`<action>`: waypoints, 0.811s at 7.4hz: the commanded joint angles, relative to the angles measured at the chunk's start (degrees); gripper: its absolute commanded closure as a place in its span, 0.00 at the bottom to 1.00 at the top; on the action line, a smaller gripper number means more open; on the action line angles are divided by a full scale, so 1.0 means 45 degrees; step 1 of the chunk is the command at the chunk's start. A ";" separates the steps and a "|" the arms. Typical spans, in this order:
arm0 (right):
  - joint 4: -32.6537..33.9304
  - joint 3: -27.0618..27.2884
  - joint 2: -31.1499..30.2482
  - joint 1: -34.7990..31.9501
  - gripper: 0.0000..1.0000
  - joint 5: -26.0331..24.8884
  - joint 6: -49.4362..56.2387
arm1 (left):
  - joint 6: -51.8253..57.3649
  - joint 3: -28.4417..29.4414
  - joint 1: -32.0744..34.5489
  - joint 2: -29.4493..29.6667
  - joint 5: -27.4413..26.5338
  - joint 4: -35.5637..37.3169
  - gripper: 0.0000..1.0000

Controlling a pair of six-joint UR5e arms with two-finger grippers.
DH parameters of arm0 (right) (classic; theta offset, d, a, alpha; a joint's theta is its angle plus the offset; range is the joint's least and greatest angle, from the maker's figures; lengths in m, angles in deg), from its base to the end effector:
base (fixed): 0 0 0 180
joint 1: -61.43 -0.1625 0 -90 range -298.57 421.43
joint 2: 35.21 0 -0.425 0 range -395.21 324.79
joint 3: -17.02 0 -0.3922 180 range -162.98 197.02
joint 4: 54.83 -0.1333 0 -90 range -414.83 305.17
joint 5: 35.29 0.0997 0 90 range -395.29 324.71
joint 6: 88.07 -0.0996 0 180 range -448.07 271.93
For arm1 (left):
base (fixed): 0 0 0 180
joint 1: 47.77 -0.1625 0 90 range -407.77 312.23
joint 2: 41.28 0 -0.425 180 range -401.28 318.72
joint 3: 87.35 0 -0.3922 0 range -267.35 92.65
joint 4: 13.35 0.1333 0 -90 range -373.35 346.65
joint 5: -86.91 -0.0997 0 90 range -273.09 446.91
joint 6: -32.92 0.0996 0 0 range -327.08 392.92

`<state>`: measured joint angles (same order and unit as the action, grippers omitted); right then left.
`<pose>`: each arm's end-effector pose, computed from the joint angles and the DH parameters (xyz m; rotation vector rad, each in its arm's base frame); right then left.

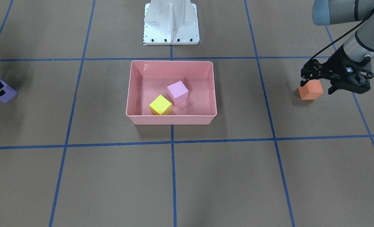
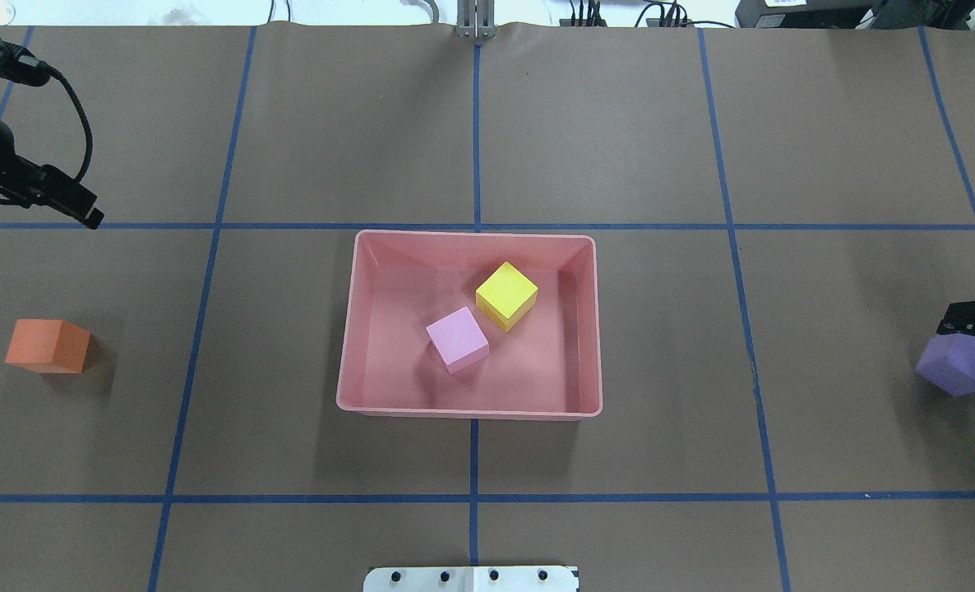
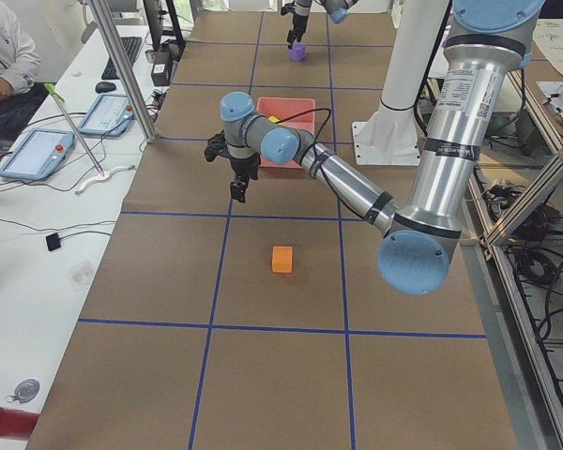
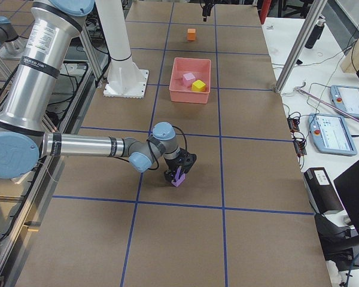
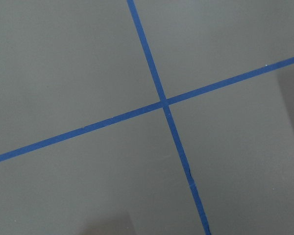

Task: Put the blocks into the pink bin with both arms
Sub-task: 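Grasp the purple cube with the right gripper while the left gripper withdraws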

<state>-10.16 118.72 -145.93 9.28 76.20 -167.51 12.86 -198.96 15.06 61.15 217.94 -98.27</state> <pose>-0.1519 -0.3533 0.6371 0.0166 -0.7335 0.5748 0.1862 -0.5115 0.3755 0.1628 0.8376 0.2974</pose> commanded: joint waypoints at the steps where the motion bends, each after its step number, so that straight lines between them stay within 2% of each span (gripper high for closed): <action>1: -0.0024 -0.0043 -0.0123 0.0688 0.00 -0.0537 -0.0353 | 0.0003 0.0018 -0.0017 -0.0008 0.0003 0.0003 0.00; 2: -0.0024 -0.0082 -0.0123 0.1155 0.02 -0.1137 -0.0472 | 0.0003 0.0096 -0.0056 -0.0008 0.0003 0.0003 0.00; 3: -0.0043 -0.0082 -0.0123 0.1391 0.41 -0.1413 -0.0550 | -0.0017 0.0096 -0.0056 -0.0008 0.0003 0.0003 0.00; 4: -0.0043 -0.0043 -0.0104 0.1413 0.99 -0.1416 -0.0493 | -0.0036 0.0116 -0.0075 -0.0008 0.0003 0.0003 0.00; 6: -0.0024 0.0714 0.0400 0.1374 1.00 -0.1107 -0.0493 | -0.0133 0.0116 -0.0095 0.0011 0.0003 0.0003 0.00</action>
<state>-10.30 119.81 -145.64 15.46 70.30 -169.73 12.54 -198.47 14.68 61.13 217.96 -98.26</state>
